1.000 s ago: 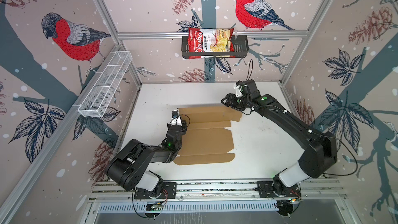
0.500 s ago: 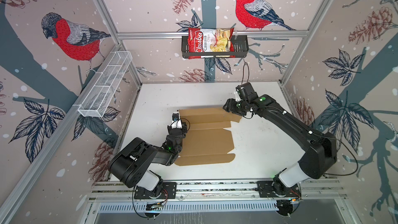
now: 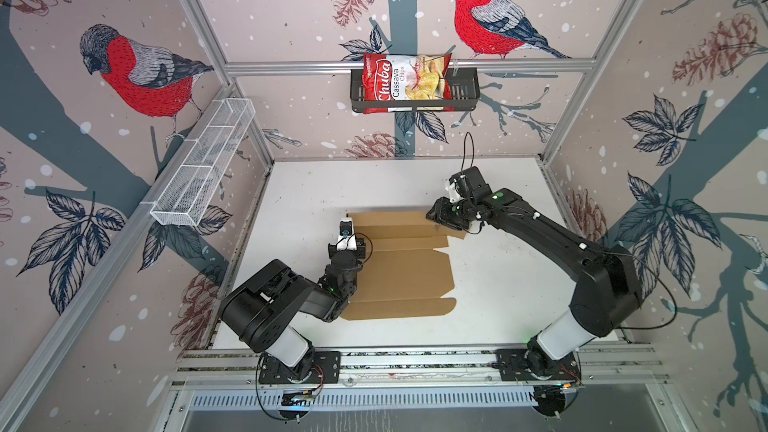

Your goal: Fold the paper box

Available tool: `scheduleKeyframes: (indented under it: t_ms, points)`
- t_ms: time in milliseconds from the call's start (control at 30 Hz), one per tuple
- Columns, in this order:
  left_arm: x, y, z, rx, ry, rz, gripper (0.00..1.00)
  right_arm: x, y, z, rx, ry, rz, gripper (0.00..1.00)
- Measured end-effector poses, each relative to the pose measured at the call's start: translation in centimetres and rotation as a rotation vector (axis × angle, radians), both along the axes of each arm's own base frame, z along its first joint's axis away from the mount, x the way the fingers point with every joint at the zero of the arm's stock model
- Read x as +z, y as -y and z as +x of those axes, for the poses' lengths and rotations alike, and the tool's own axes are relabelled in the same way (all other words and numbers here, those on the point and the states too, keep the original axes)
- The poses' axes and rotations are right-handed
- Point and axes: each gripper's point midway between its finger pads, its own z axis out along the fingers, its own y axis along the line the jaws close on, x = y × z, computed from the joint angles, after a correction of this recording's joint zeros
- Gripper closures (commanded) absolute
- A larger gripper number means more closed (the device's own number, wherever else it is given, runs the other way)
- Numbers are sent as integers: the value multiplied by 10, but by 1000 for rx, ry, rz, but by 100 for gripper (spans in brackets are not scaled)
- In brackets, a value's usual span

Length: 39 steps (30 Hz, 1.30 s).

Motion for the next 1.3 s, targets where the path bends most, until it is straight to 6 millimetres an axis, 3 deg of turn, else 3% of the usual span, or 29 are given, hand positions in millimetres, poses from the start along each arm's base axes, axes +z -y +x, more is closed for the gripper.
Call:
scheduleKeyframes:
  t_ms: [167, 333, 433, 533, 633, 767, 1000, 1300]
  points:
    - [3, 0, 0, 2, 3, 8, 98, -1, 1, 4, -5, 6, 28, 56]
    - [8, 2, 0, -1, 8, 6, 99, 3, 11, 0, -8, 13, 67, 37]
    - [8, 4, 0, -4, 8, 4, 100, 16, 24, 0, -25, 44, 91, 25]
    - [8, 7, 0, -2, 7, 7, 100, 29, 40, -5, -33, 91, 124, 20]
    - [8, 12, 0, -8, -5, 17, 100, 29, 68, -11, -83, 96, 142, 20]
    - [7, 11, -1, 10, -23, 17, 100, 34, 107, -11, -171, 143, 159, 25]
    - [5, 7, 2, 53, -54, 15, 100, -10, 148, -28, -263, 123, 140, 44]
    - [-1, 8, 7, 76, -102, -1, 100, -97, 99, -77, -160, 10, 112, 52]
